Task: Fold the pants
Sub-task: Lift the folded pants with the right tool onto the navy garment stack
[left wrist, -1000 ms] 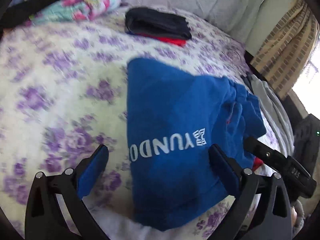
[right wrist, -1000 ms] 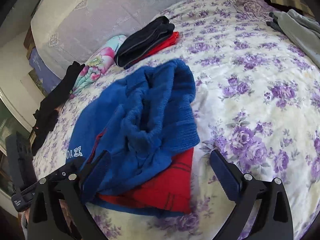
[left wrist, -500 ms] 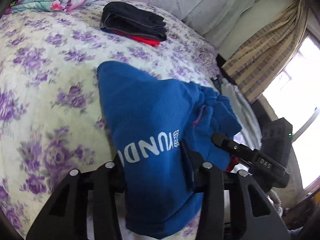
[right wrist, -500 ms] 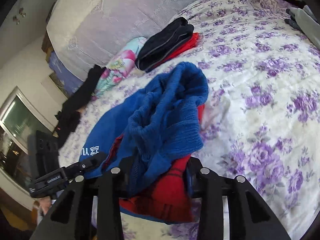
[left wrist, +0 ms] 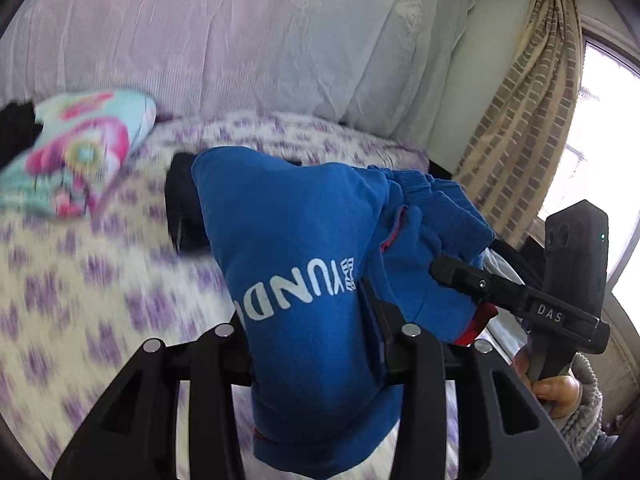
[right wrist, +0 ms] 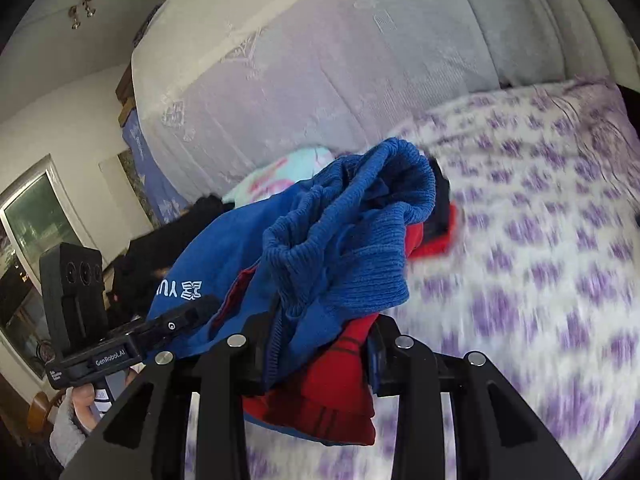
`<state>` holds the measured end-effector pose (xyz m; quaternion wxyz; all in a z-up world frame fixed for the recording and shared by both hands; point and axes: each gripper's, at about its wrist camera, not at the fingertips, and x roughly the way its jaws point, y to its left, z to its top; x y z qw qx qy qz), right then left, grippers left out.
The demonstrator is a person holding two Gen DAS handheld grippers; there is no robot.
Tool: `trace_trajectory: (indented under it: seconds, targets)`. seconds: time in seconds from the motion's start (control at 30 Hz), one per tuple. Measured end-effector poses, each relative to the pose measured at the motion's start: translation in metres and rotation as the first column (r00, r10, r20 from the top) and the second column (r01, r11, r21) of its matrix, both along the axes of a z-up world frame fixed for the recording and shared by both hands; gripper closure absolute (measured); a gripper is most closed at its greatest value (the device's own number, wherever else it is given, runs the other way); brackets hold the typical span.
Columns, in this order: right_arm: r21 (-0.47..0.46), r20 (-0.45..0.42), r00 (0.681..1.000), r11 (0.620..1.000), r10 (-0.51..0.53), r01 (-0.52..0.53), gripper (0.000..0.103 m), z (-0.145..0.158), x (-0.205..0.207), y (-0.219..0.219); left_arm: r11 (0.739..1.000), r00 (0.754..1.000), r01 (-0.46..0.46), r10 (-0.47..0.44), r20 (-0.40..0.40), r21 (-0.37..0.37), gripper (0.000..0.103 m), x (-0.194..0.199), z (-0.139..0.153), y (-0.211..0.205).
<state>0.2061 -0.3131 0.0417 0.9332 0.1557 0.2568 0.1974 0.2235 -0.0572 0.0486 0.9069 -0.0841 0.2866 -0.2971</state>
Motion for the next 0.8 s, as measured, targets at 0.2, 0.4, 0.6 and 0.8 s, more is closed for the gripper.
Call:
trace_trajectory:
  seconds: [0.2, 0.4, 0.6, 0.8]
  targets:
    - [-0.012, 0.015, 1.000, 1.000, -0.009, 0.010, 0.069, 0.029, 0.141, -0.004, 0.997, 0.998, -0.051, 0.048, 0.042, 0.052, 0.063, 0.143, 0.038, -0.010]
    - [-0.052, -0.061, 0.997, 0.998, -0.042, 0.039, 0.069, -0.014, 0.253, -0.012, 0.995, 0.998, -0.044, 0.048, -0.043, 0.088, 0.059, 0.257, -0.008, -0.022]
    - [-0.107, -0.106, 0.992, 0.992, -0.073, 0.061, 0.066, -0.073, 0.290, -0.012, 0.990, 0.994, -0.091, 0.097, -0.058, 0.107, 0.027, 0.291, -0.080, -0.023]
    - [-0.130, -0.045, 0.989, 0.983, -0.138, 0.131, 0.032, -0.034, 0.266, -0.023, 0.953, 0.975, -0.223, 0.221, 0.033, 0.205, 0.010, 0.263, -0.044, -0.012]
